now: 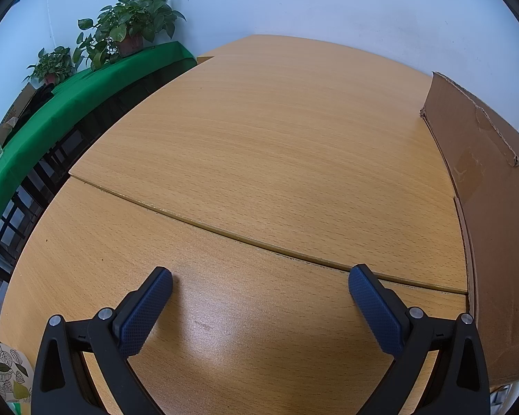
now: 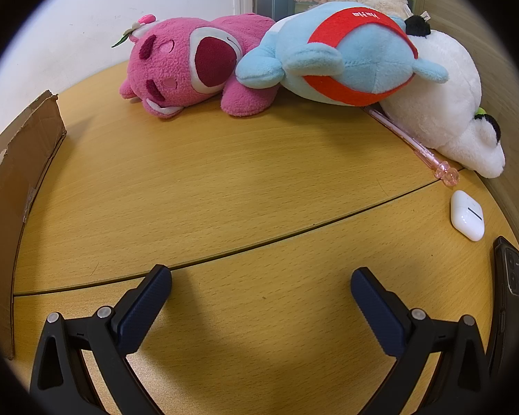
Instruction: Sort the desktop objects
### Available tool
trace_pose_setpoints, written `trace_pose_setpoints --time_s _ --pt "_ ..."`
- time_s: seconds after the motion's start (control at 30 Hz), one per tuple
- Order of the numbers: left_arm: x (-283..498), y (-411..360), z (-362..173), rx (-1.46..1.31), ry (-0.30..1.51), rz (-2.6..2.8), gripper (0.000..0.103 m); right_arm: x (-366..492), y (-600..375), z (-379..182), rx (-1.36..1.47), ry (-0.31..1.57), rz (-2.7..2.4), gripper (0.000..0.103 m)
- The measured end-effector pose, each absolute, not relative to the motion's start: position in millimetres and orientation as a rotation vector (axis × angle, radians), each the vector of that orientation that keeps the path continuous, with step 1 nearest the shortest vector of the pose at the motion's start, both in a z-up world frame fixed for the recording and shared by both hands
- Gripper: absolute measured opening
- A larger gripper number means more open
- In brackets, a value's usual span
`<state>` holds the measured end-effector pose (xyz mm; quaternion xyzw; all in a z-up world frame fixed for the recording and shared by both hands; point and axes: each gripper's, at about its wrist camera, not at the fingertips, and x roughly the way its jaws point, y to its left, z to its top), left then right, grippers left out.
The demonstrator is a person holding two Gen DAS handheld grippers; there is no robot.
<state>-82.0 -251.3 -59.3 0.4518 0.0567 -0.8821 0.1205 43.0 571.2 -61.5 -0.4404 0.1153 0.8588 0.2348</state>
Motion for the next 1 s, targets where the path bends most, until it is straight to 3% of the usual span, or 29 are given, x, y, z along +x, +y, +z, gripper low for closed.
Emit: trace_pose_setpoints --time_s 0.53,0.63,0.7,0.77,0.87,1.0 --pt "-81 -251 -60 1.359 0.14 -2.605 0.103 44 567 -63 -1.199 0.353 2.301 0.103" --pt "-60 -251 -51 1.427 0.18 -2.642 0.103 44 563 -61 -1.318 0.402 2.233 0.103" --pt "-22 -248 -25 1.28 0.22 -2.764 0.103 53 544 -58 -1.4 0.421 2.275 0.102" --pt "17 -239 5 1.14 0.17 -2.837 0.103 70 512 -45 -1.379 0.342 2.414 0.102" --pt "74 -219 51 1.013 0.081 -2.939 0.103 106 445 -6 -1.217 0.025 2.56 0.102" --pt "143 -188 104 0.889 0.005 -3.104 0.103 170 361 66 -0.89 -0.076 2.878 0.102"
